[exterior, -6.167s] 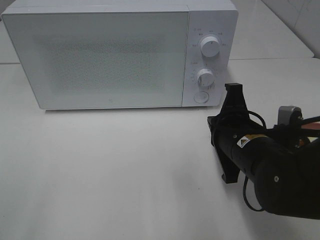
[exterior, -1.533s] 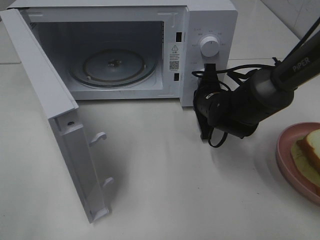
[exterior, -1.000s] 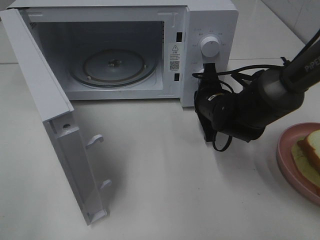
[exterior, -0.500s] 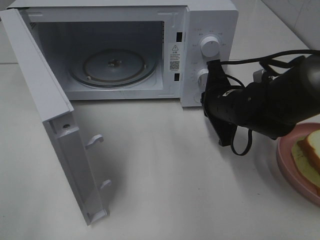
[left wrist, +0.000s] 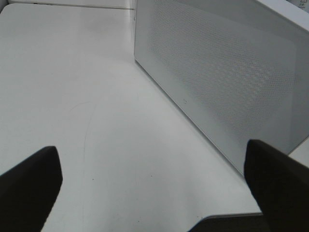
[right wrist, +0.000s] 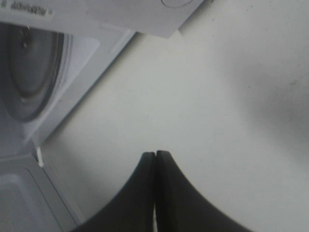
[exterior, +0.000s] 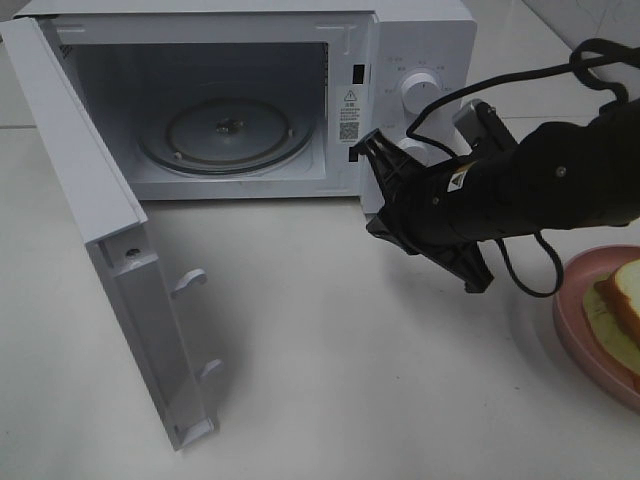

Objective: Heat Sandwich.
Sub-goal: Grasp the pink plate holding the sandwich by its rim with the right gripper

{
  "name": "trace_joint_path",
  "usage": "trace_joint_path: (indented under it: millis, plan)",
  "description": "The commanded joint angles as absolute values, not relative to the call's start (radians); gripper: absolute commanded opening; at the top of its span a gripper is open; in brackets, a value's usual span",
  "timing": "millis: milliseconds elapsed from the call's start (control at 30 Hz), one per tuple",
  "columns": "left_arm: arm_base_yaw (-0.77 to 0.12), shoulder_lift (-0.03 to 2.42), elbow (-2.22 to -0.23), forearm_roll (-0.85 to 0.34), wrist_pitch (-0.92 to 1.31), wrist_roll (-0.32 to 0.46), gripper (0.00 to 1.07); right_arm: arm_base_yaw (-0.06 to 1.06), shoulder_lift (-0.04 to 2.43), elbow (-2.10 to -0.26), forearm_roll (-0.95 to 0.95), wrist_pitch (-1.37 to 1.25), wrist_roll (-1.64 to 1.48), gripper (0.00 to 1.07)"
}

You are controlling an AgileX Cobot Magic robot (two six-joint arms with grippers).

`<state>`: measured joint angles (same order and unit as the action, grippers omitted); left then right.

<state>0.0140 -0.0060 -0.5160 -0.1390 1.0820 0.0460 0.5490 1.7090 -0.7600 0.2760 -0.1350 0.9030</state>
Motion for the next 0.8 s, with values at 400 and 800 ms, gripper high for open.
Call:
trace_joint_path:
  millis: [400,800]
  plan:
    - [0.011,-0.022,-0.514,-0.149,1.068,0.048,0.97,0.547,1.666,-0.951,0.172,0.576,0.231,0.03]
    - [0.011,-0.022,-0.514,-0.149,1.068,0.048,0.97,0.547,1.664,-0.984,0.112,0.784,0.016,0.07]
